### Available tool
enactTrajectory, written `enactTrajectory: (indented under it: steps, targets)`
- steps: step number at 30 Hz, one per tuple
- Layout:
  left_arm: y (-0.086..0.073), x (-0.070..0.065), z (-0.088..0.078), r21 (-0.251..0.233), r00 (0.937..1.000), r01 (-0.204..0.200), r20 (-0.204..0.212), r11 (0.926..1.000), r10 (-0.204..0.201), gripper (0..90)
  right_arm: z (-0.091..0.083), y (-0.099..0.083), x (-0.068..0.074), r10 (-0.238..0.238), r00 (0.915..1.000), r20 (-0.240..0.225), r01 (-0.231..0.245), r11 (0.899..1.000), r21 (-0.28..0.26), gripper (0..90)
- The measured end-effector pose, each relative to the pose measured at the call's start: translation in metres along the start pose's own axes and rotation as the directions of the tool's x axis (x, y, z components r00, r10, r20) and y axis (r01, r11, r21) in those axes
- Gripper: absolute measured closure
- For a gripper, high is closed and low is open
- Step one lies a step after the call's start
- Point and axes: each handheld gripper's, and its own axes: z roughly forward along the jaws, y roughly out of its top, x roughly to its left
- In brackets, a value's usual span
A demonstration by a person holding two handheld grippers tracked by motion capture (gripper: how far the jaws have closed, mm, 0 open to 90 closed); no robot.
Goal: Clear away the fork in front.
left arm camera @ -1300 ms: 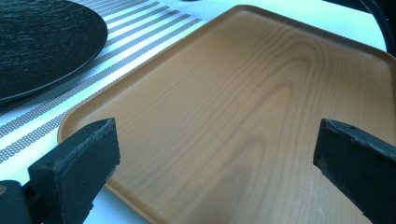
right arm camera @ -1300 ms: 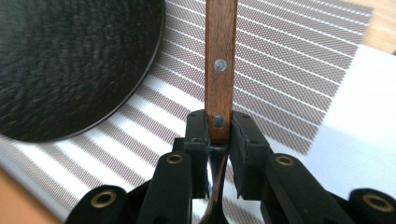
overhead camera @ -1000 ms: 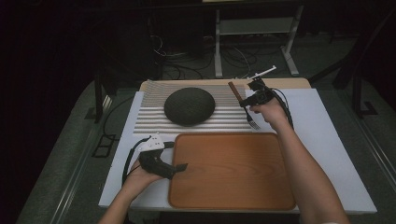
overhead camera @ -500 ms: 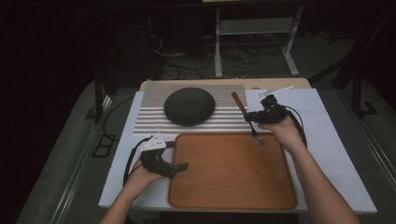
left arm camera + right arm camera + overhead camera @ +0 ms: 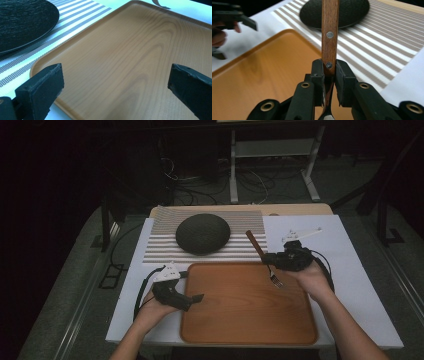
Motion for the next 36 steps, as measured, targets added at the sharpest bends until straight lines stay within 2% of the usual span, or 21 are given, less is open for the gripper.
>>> enactTrajectory:
  steps: [6,12,17,19,20,21,27,28,34,36]
  targets:
    - [0.0,-0.001,-0.002,-0.003,1.0,-0.001,-0.001,1.0,0.001,0.0,-0.009,-0.018,0.016,-0.007,0.9993,-0.036,0.005,1.0,-0.031,76.7]
    - [0.0,-0.002,-0.001,-0.001,1.0,-0.001,0.007,1.0,0.001,0.0,-0.015,-0.036,0.028,-0.003,0.9988,-0.048,0.002,1.0,-0.029,76.7]
    - [0.0,-0.003,0.0,0.006,1.0,0.0,0.009,1.0,0.0,0.0,-0.018,-0.044,0.032,-0.001,0.998,-0.063,0.0,1.0,-0.023,76.7]
    - [0.001,-0.003,0.001,0.001,0.9998,0.012,0.013,0.9999,-0.012,0.0,-0.018,-0.046,0.033,-0.003,0.9979,-0.064,0.002,1.0,-0.021,76.7]
    - [0.004,-0.002,0.001,-0.009,0.9991,0.04,0.014,0.9992,-0.04,0.0,-0.018,-0.046,0.033,-0.002,0.9979,-0.065,0.0,1.0,-0.023,76.6]
    - [0.004,-0.002,0.001,-0.009,0.9991,0.04,0.014,0.9992,-0.04,0.0,-0.018,-0.046,0.033,-0.002,0.9979,-0.065,0.0,1.0,-0.023,76.6]
    - [0.02,-0.005,0.004,-0.044,0.9986,0.046,0.026,0.9979,-0.045,0.2,-0.016,-0.046,0.03,-0.003,0.9983,-0.058,0.002,1.0,-0.021,76.6]
    - [0.026,-0.006,0.007,-0.057,0.9979,0.048,0.046,0.9972,-0.045,1.6,-0.016,-0.046,0.031,-0.003,0.9983,-0.058,0.002,1.0,-0.023,76.6]
    - [0.044,-0.008,0.014,-0.077,0.9973,0.03,0.07,0.9966,-0.024,8.7,-0.015,-0.044,0.033,-0.012,0.9982,-0.058,0.01,0.999,-0.032,76.6]
    - [0.055,-0.011,0.021,-0.092,0.9966,0.016,0.082,0.9956,-0.008,14.0,-0.014,-0.044,0.033,-0.017,0.9982,-0.058,0.015,0.999,-0.031,76.6]
